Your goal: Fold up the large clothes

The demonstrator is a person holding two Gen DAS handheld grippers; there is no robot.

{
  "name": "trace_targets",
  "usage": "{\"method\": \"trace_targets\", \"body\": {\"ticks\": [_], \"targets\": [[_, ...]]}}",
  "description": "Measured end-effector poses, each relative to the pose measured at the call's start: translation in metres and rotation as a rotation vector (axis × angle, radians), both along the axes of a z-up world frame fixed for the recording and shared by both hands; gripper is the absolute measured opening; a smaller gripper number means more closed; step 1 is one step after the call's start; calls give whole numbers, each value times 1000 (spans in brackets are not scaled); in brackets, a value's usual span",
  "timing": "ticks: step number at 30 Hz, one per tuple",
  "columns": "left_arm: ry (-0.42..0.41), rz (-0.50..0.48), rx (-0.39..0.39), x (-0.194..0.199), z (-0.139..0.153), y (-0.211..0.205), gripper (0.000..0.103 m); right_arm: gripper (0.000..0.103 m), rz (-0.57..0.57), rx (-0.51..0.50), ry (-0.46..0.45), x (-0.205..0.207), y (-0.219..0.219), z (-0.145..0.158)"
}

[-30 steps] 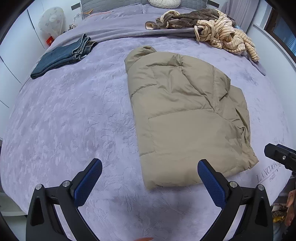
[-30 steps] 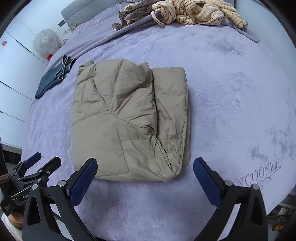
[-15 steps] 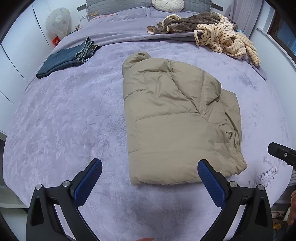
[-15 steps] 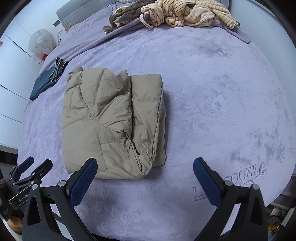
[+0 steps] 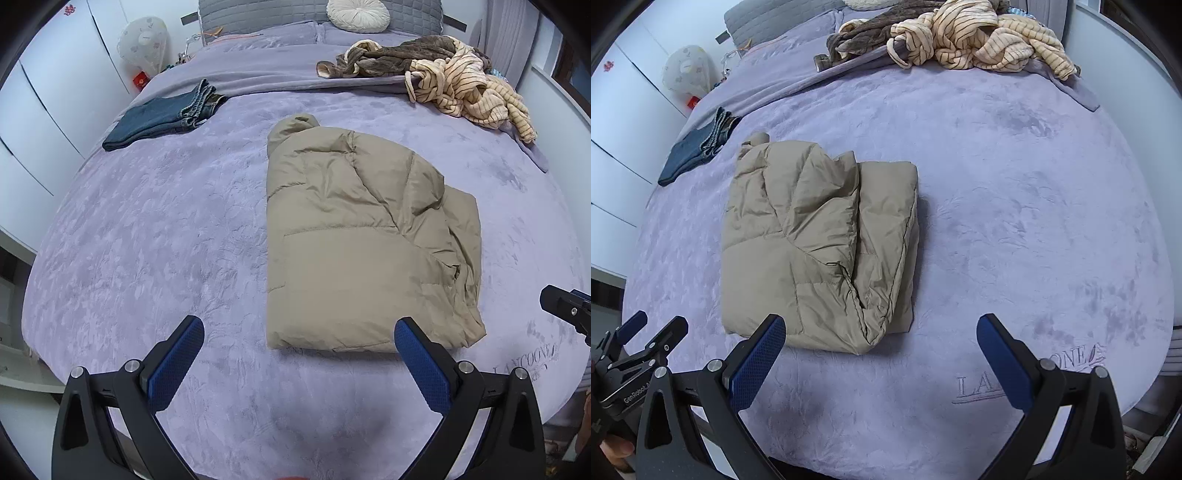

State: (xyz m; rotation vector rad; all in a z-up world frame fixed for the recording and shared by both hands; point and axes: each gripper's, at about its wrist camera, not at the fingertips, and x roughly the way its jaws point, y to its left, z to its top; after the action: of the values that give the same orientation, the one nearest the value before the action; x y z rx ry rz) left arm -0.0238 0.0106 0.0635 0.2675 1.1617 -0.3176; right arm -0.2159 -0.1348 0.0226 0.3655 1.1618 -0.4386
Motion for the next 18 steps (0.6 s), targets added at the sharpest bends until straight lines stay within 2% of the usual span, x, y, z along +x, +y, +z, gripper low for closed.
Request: {"method": "trace_targets", "body": {"ticks": [7, 13, 18], "targets": [[9, 63, -13, -22, 5, 6, 103, 103, 56, 3, -25, -15, 2, 7], [13, 62, -7, -32, 8, 10, 103, 103, 75, 20, -15, -21, 6, 1], [19, 44, -3, -23, 7, 19, 103, 103, 74, -9, -22, -17, 20, 0]]}}
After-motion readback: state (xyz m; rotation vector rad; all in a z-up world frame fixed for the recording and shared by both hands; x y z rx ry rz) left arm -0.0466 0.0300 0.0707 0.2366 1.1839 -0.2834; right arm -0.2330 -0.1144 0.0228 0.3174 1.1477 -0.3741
